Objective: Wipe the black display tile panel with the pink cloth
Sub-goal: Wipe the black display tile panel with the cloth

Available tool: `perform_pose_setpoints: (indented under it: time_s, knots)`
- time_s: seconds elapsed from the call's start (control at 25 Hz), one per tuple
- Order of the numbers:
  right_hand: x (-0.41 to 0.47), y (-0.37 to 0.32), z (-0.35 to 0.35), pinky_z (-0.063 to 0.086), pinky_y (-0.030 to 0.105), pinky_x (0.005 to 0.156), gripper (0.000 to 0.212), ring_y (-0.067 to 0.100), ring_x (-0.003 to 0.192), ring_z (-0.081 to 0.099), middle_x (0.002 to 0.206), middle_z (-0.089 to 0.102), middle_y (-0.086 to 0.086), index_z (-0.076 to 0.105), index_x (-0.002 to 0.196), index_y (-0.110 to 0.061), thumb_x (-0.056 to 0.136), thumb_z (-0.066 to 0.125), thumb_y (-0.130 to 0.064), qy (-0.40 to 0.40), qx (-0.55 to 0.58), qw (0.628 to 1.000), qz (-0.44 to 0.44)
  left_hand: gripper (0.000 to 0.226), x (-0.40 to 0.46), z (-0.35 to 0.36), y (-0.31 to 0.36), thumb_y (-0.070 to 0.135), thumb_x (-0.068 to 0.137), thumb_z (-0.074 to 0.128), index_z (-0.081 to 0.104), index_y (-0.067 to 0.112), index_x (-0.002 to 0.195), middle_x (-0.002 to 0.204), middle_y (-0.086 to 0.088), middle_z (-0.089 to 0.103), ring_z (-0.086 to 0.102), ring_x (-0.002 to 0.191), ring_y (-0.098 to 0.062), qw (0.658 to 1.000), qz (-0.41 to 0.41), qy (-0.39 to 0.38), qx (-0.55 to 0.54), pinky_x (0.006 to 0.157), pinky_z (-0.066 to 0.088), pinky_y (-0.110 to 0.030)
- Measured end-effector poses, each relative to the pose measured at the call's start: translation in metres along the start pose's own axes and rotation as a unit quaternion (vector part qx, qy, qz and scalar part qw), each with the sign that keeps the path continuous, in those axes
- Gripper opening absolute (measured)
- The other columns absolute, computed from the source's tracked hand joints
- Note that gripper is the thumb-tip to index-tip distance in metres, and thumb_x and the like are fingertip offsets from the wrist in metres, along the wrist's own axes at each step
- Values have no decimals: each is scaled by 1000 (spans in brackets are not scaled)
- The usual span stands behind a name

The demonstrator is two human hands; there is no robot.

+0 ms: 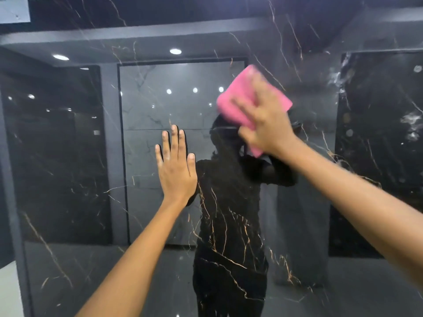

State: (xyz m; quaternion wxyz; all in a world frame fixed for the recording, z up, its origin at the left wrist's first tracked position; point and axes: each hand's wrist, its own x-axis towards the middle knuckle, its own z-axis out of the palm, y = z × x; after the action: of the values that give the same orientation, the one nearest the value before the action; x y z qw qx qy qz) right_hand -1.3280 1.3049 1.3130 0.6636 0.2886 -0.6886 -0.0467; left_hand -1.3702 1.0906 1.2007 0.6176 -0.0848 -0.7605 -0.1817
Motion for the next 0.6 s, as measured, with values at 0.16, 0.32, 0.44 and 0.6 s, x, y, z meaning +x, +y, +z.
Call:
perform_pose_setpoints:
  time_s: [0.16,0.32,0.44,0.6]
  knots:
    - [-91,-11,-6,23,50,115,62,37,143,19,150,26,26,47,133,-17,73,60,-26,-183,-38,938,-293,54,1,-5,2,28,97,30,31,10,147,157,-5,25,17,145,-25,999,2,26,-38,117,4,-40]
    - [-19,90,-45,24,45,114,58,39,137,29,146,33,21,54,127,-16,69,60,-22,31,-75,996,27,42,63,-23,10,26,94,36,47,11,131,142,-7,42,35,134,-27,994,0,78,-77,113,15,-41]
    - [66,94,-57,14,39,119,64,36,142,19,154,21,17,50,136,-19,73,50,-30,41,-33,957,285,53,115,-25,11,28,98,31,28,14,148,158,-3,21,12,147,-23,996,5,68,-49,118,-1,-39]
    - [25,26,-4,23,54,114,64,44,138,28,150,31,23,55,132,-15,70,50,-29,-110,-36,979,-167,57,124,-16,4,32,99,20,14,15,153,161,-1,8,3,148,-22,999,9,50,3,119,-1,-42]
